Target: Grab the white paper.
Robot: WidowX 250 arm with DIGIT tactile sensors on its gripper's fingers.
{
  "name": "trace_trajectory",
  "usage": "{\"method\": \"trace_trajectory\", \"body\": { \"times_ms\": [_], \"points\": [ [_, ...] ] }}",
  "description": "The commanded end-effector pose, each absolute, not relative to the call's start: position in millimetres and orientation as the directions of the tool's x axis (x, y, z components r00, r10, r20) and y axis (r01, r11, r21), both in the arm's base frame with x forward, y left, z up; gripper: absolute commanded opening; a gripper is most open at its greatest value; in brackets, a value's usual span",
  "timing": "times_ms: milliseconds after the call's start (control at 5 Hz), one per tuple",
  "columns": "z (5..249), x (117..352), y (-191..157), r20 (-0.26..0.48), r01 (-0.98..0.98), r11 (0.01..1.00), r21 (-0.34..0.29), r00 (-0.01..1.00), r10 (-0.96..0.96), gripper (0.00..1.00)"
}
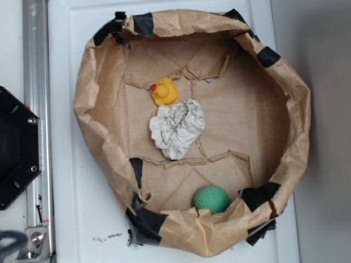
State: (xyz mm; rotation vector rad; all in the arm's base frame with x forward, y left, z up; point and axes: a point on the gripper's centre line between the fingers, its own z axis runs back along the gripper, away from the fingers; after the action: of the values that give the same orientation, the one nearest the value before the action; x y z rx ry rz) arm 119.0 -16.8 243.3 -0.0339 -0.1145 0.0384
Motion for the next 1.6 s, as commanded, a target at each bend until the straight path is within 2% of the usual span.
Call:
{"method": "trace_trajectory", "body": {
  "times_ms": [0,200,400,600,800,1000,1200,1400],
  "points": [
    [243,119,-17,0.114,-0.036,0.999,-0.036,0.993,0.040,1.00],
    [209,169,-3,0.124,-0.282,0.959,-0.028,0.951,0.283,1.00],
    [189,216,0,0.164,-0.503,0.856,-0.118,0.841,0.516,1.00],
    [159,255,0,0.200,-0.601,0.786,-0.148,0.760,0.619,1.00],
    [108,272,-9,0.214,-0.641,0.764,-0.077,0.737,0.641,1.00],
    [62,271,-2,0.216,-0.614,0.789,0.017,0.773,0.597,1.00],
    [44,266,6,0.214,-0.607,0.793,0.045,0.781,0.586,1.00],
    [29,264,10,0.267,-0.554,0.831,0.037,0.807,0.526,0.00]
  ]
}}
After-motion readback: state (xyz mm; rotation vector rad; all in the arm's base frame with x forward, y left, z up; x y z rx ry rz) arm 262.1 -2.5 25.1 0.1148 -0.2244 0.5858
